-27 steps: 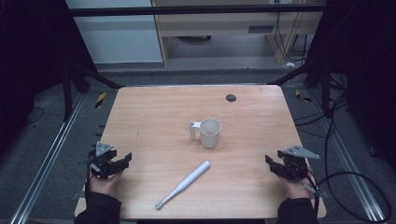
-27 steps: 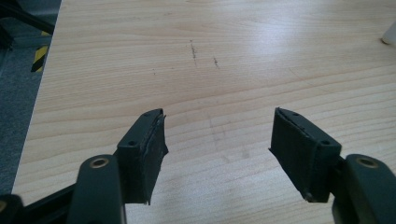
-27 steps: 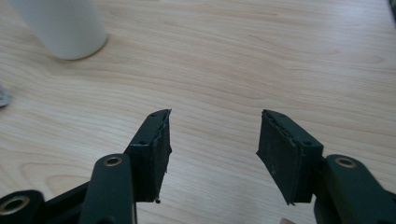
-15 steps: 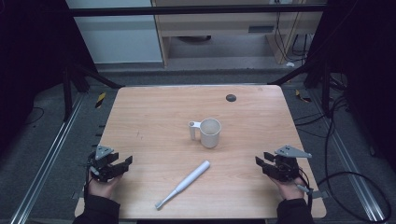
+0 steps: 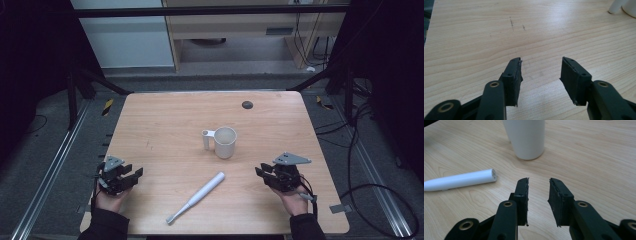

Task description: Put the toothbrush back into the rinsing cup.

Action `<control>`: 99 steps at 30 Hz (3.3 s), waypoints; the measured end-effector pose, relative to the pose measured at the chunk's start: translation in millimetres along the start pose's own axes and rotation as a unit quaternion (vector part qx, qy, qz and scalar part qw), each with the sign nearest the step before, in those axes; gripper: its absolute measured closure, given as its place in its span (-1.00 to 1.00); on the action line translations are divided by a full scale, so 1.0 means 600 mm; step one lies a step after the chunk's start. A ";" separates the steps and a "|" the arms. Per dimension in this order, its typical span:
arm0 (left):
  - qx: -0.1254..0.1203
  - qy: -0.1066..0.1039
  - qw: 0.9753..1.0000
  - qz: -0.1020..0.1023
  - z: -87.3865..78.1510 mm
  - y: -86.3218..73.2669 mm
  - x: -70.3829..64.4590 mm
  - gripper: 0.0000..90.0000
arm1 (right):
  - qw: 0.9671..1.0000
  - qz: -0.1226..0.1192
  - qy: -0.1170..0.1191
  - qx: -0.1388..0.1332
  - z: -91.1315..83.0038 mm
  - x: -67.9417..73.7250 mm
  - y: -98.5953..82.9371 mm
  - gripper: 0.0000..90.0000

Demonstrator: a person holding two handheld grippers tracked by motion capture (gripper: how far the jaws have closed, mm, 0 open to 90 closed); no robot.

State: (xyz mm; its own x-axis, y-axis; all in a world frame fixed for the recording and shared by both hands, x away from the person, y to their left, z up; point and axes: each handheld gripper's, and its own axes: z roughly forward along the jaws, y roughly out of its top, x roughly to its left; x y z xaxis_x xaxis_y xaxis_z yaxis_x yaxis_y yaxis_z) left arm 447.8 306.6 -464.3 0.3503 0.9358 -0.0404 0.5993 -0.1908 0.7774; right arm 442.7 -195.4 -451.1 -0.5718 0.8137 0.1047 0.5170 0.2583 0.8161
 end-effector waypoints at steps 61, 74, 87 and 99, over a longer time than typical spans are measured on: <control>0.021 -0.002 0.999 0.025 0.003 0.003 -0.007 0.81 | 0.992 -0.073 0.055 0.083 0.172 0.111 0.039 1.00; 0.021 -0.005 0.999 0.024 0.000 0.005 -0.007 0.91 | 0.991 -0.074 0.058 0.093 0.153 0.107 0.023 0.99; 0.022 -0.006 0.999 0.022 0.000 0.004 -0.007 0.95 | 0.989 -0.075 0.072 0.101 0.132 0.111 0.007 0.99; 0.022 -0.008 1.000 0.020 -0.001 0.004 -0.008 0.95 | 0.988 -0.075 0.079 0.107 0.116 0.118 -0.008 0.98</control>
State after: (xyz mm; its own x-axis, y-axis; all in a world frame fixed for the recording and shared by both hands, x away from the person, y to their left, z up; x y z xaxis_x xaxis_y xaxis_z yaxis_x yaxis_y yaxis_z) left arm 447.4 301.9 -461.8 0.3857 0.9224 -0.0198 0.6158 -0.2414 0.7500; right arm 444.3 -102.8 -487.1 -0.7357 0.6709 0.0929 0.5323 0.4880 0.6918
